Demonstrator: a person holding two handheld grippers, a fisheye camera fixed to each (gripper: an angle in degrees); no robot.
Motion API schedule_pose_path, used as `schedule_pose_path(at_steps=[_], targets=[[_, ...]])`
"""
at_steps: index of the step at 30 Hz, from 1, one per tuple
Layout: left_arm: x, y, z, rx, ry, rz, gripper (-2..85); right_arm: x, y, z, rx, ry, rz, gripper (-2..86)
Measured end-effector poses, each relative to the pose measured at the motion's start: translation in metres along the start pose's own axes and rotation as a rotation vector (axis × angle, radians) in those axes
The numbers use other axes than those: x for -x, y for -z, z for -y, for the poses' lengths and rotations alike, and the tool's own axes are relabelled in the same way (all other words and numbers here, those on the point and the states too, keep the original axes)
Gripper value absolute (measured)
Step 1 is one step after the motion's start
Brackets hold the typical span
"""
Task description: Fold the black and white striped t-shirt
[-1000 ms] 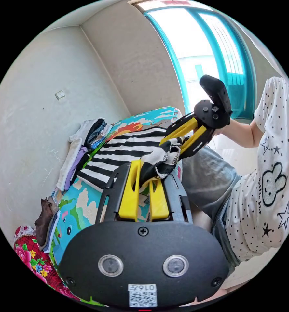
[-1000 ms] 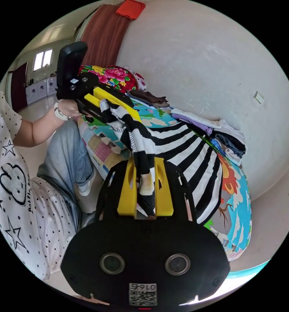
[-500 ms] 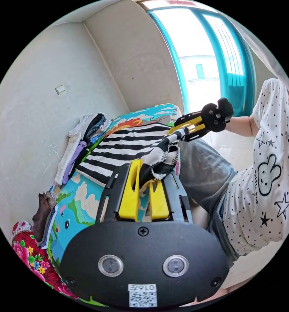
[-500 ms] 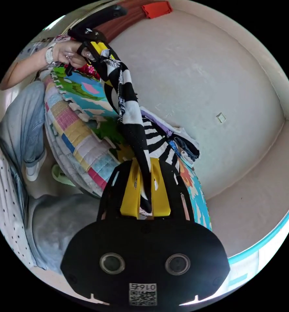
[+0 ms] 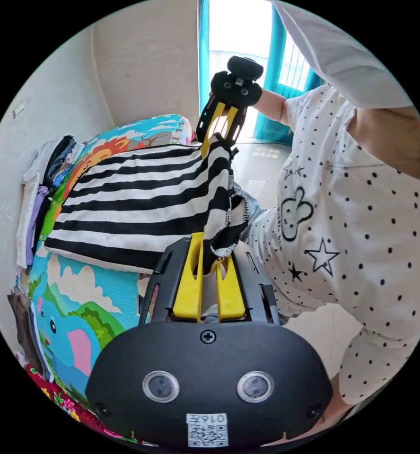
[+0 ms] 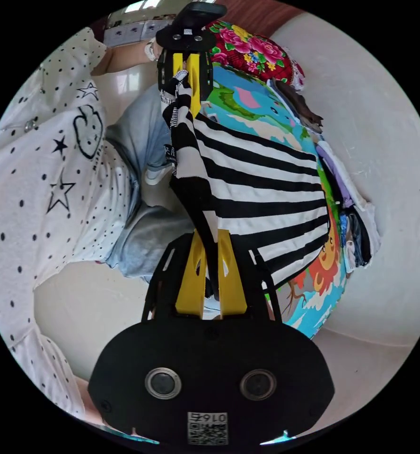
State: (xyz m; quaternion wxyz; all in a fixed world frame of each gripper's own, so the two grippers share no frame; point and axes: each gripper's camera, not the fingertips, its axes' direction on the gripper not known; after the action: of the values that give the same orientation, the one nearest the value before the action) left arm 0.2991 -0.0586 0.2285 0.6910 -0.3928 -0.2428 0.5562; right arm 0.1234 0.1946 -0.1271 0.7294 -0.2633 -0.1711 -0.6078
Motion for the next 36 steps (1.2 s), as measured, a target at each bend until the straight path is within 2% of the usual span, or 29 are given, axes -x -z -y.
schedule_pose_path(at_steps=[4, 9, 12, 15, 20, 23, 27, 31, 36], targets=[[0.052, 0.039, 0.008, -0.023, 0.036, -0.067, -0.3, -0.070, 0.031, 0.009, -0.005, 0.078, 0.190, 3.3], [0.192, 0.095, 0.015, -0.094, 0.170, -0.106, -0.9, -0.198, 0.060, 0.016, -0.032, 0.062, 0.225, 3.0], [0.285, 0.097, 0.019, -0.065, 0.233, -0.111, -0.9, -0.298, 0.057, 0.024, -0.049, 0.052, 0.361, 2.8], [0.384, 0.071, 0.014, 0.003, 0.353, -0.107, -0.9, -0.396, 0.020, 0.038, -0.002, -0.002, 0.468, 2.7], [0.521, -0.015, -0.026, 0.081, 0.613, -0.174, -0.9, -0.536, -0.097, 0.060, 0.157, -0.288, 0.663, 2.8], [0.564, -0.056, -0.056, 0.077, 0.720, -0.285, -1.0, -0.572, -0.145, 0.058, 0.203, -0.410, 0.742, 2.9], [0.573, -0.047, -0.065, 0.016, 0.634, -0.263, -0.9, -0.579, -0.141, 0.053, 0.178, -0.337, 0.723, 3.1], [0.586, -0.044, -0.071, -0.010, 0.640, -0.202, -0.8, -0.588, -0.113, 0.054, 0.179, -0.310, 0.601, 3.7], [0.609, -0.069, -0.117, 0.004, 0.833, -0.099, 0.3, -0.594, -0.135, 0.049, 0.319, -0.424, 0.424, 6.6]])
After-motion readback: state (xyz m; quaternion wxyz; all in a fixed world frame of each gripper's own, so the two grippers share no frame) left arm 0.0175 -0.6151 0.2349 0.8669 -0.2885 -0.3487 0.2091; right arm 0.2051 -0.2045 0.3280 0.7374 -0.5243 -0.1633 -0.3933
